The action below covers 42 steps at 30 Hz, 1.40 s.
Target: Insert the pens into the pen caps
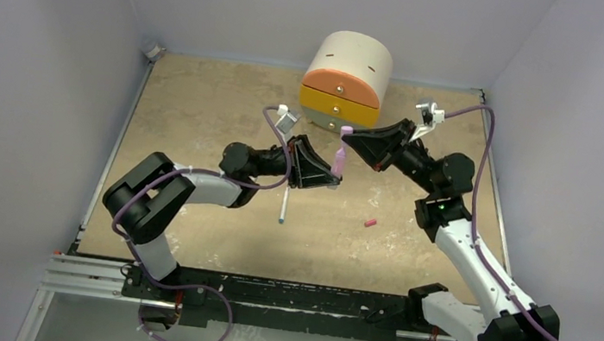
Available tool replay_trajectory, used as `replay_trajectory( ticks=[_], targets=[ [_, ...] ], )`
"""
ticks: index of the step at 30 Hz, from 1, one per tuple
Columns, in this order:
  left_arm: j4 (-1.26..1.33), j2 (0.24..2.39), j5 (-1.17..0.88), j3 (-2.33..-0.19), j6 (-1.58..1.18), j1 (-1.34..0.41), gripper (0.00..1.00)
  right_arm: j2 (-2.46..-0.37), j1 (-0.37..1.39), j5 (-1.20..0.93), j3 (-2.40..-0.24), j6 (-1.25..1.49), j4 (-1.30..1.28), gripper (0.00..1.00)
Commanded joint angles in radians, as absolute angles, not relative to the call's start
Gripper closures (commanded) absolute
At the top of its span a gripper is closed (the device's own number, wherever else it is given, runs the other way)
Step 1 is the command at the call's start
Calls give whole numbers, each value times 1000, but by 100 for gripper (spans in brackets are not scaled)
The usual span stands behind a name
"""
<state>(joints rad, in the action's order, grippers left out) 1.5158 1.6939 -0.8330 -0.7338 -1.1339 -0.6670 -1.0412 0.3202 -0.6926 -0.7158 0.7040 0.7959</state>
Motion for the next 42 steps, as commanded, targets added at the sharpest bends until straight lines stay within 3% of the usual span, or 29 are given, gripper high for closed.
replay_trajectory(
  ticks=[1,12,17,24,33,42],
  targets=[
    [1680,1704,-822,-784,-1130,-673,100,-1021,319,-718,-704,690,828,100],
    [1478,1656,-753,-812,-932,-673,100,-990,319,-729,-634,775,887,100],
    [1506,1652,-711,-805,-918,-673,100,-993,319,-730,-633,790,874,100],
    [1506,1639,-669,-851,-866,-673,100,-1038,319,-762,-545,934,1082,100],
    [1721,1667,-590,-893,-1008,-658,100,-1028,319,-774,-463,953,1180,100],
    [1722,1657,-602,-944,-1024,-635,100,-1070,319,-831,-420,978,1250,100]
  ],
)
